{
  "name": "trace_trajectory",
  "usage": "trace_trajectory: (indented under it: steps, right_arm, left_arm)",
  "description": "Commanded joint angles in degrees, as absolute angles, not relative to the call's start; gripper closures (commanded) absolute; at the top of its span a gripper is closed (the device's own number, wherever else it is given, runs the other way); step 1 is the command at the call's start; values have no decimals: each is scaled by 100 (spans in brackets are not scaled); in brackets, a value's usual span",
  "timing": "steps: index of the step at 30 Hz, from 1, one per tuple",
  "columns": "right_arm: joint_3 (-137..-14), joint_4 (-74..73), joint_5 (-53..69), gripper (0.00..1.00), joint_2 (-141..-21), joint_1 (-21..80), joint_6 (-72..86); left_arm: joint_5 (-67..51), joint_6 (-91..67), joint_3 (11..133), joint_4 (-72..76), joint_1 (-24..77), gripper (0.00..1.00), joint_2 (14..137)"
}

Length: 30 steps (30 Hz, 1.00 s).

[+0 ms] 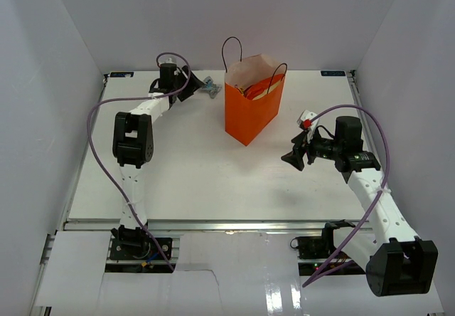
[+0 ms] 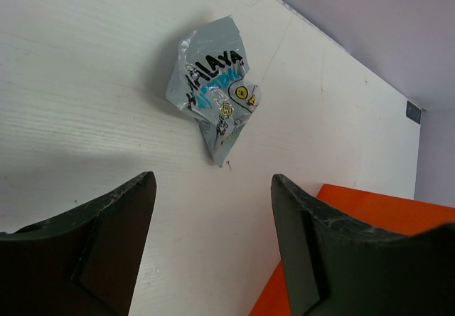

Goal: Place the snacks into the paper bag

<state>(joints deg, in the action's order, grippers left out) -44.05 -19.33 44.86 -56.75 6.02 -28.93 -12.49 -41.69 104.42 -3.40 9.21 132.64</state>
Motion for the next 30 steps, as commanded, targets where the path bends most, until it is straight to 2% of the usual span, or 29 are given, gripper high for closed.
trace_trajectory:
  steps: [1,13,23,30]
  right_arm:
    - [-4394,-1775,4456,21,-5722,580,-2944]
    - [-4412,-1784,4298,21,-5827,580,-2979]
    - [-4421,-1784,4359,21,-5748,580,-2979]
    - [-4421,-1784,4359,21,-5678,580,-2962]
  left_arm:
    - [-1214,-4236,10915,-141,958,25,13261]
    - [-765,-4798,11724,-105,1081,31,14203]
    - [-554,-5352,11926,-88,1186,31,14554]
    - [-492,-5985,12076,-114,1222,39,14888]
